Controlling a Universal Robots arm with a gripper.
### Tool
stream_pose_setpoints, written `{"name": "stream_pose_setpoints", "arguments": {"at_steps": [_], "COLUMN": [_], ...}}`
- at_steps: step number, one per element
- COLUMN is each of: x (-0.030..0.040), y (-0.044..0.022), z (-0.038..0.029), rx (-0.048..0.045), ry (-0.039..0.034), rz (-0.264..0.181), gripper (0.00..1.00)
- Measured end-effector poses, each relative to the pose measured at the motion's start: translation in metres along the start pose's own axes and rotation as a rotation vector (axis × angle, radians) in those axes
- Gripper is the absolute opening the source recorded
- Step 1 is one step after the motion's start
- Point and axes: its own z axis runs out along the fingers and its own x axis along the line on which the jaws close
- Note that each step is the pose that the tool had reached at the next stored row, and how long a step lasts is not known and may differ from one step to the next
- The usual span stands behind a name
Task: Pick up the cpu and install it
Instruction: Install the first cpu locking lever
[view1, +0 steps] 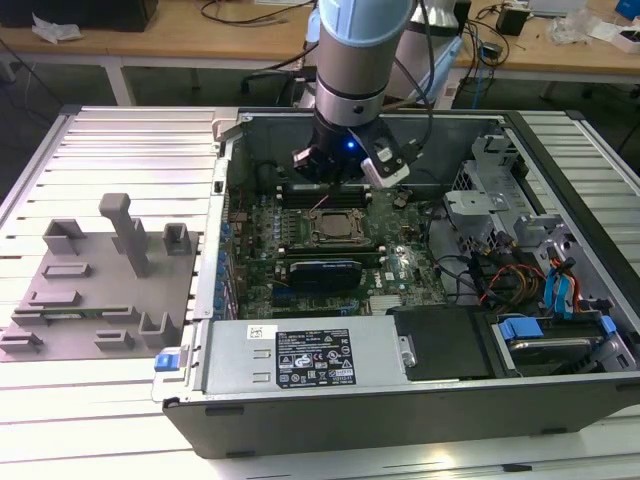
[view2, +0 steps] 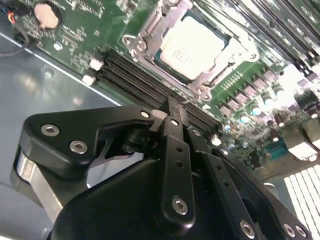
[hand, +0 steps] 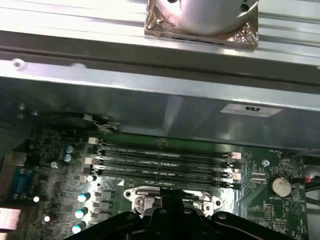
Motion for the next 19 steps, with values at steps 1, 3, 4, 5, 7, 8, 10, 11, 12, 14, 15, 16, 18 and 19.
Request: {"name": "stream_pose_setpoints", "arguments": {"at_steps": [1,3,4,5,7,8,10,11,12,14,15,16,18,19], "x": [-0.0015,-0.0041,-0.0043,-0.0044,-0.0042,-0.0042,-0.0041,-0.0041,-0.0041,-0.0041,-0.0043,-0.0045,-0.0048,-0.0049], "y": [-0.0005,-0.0013,-0.0015,-0.0016,-0.0022,-0.0025,-0.0032,-0.0032,-0.0032,-0.0031,-0.0018,-0.0004,0.0022,0.0027], "z": [0.001,0.0032,0.0042,0.0046,0.0068,0.0079,0.0111,0.0112,0.0112,0.0107,0.0054,-0.0003,-0.0105,-0.0125], "rx": [0.0013,0.0061,0.0119,0.0136,0.0172,0.0176,0.021,0.0219,0.022,0.022,0.0219,0.022,0.0219,0.0219], "ry": [0.0002,0.0004,-0.0003,-0.0008,-0.0041,-0.0067,-0.0151,-0.0159,-0.0159,-0.0161,-0.0162,-0.0162,-0.0161,-0.0162], "rz": [0.0,0.001,0.006,0.009,0.016,0.02,0.025,0.025,0.025,0.026,0.026,0.026,0.026,0.026], "gripper": [0.11,0.11,0.11,0.11,0.11,0.11,0.11,0.11,0.11,0.11,0.11,0.11,0.11,0.11]}}
